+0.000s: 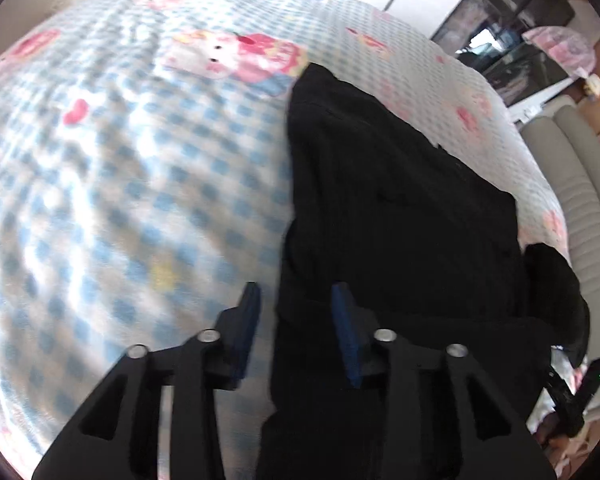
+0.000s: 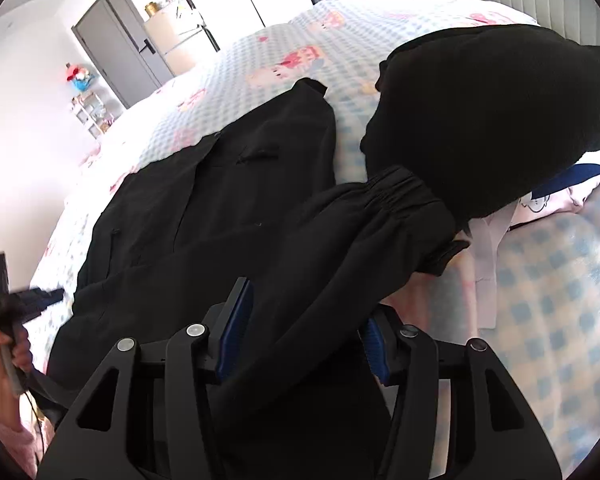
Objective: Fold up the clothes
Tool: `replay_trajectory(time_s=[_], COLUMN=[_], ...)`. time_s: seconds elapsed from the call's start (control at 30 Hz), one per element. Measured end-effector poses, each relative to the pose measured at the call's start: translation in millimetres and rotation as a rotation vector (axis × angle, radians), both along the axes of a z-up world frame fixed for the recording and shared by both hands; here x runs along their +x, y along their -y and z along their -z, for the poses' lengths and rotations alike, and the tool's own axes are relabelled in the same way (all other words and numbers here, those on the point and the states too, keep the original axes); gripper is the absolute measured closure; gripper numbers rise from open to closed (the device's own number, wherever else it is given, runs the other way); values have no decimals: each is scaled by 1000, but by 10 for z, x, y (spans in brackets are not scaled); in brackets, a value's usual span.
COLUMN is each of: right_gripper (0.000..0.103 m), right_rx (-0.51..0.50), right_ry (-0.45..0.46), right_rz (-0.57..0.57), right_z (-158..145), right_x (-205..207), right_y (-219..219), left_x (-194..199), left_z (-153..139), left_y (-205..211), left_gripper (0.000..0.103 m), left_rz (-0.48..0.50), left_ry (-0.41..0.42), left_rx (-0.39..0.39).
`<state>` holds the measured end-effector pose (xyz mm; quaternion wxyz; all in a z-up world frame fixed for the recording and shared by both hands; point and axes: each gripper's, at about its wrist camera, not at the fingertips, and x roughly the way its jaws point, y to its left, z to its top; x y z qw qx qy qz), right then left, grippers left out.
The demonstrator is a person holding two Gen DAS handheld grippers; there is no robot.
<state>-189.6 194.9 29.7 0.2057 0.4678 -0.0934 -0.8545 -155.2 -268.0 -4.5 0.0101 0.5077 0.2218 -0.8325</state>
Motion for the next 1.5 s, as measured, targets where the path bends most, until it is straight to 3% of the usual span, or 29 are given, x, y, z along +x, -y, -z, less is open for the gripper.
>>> replay_trajectory(time_s=[0.07,0.13,0.2,0.27,0.37,0.5,0.6,0.7,0.8,0.83,0.87,0.93,1.07,1.1,1.13,1.23,1.3,1.4,1.5], right_gripper=[39,39,39,39,40,40,38,38,38,38,38,38,38,38,38,38,38,38,38], right_rx=[-24,-28,-16,79,99,82,-21,-45,-24,-27,-28,-21,-5,-5,-3,24,47,74,74], right_ry=[86,126,136,81,33,-15,-13,11,47,53,58,69,76,75,74,75,98,135,127], right_rz=[39,53,53,-14,-10,-9,-73,-184,-237,-252,-261,-270,-272,-274,-277,-274,-247,-201,-177], right_z=[154,258,317,252,28,-263,-407,-310,-222,-205,-194,-174,-188,-189,-183,-101,-16,93,41], right_x=[-96,-128,-124,-31,180,510,895,1133,1267,1310,1352,1432,1610,1682,1722,1773,1786,1774,1744], right_y=[-32,-48,-34,101,71,26,77,371,596,660,706,766,813,817,821,871,807,688,584], left_x=[-150,-287,-295,-213,120,900,1509,1951,2260,2269,2284,2340,2319,2299,2286,2388,2470,2588,2664], left_z=[141,347,394,259,-77,-336,-205,-142,-240,-256,-247,-153,134,188,202,82,83,147,-95], left_y=[-138,-176,-135,-148,-136,-152,-222,-292,-430,-445,-498,-576,-568,-543,-494,-255,-82,156,151], left_gripper=[40,55,55,53,55,52,51,51,47,39,37,37,37,41,55,65,65,64,64], left_rz=[25,9,-32,-44,-90,-94,-116,-134,-123,-108,-99,-82,-69,-95,-133,-278,-359,-359,-333], left_ry=[61,149,189,161,80,-18,-25,-59,-169,-180,-167,-95,-32,-17,-13,-69,-24,53,-36], left_rx=[-76,-193,-238,-298,-331,-206,-122,-74,36,34,-12,-130,-193,-215,-211,-167,-181,-6,-13])
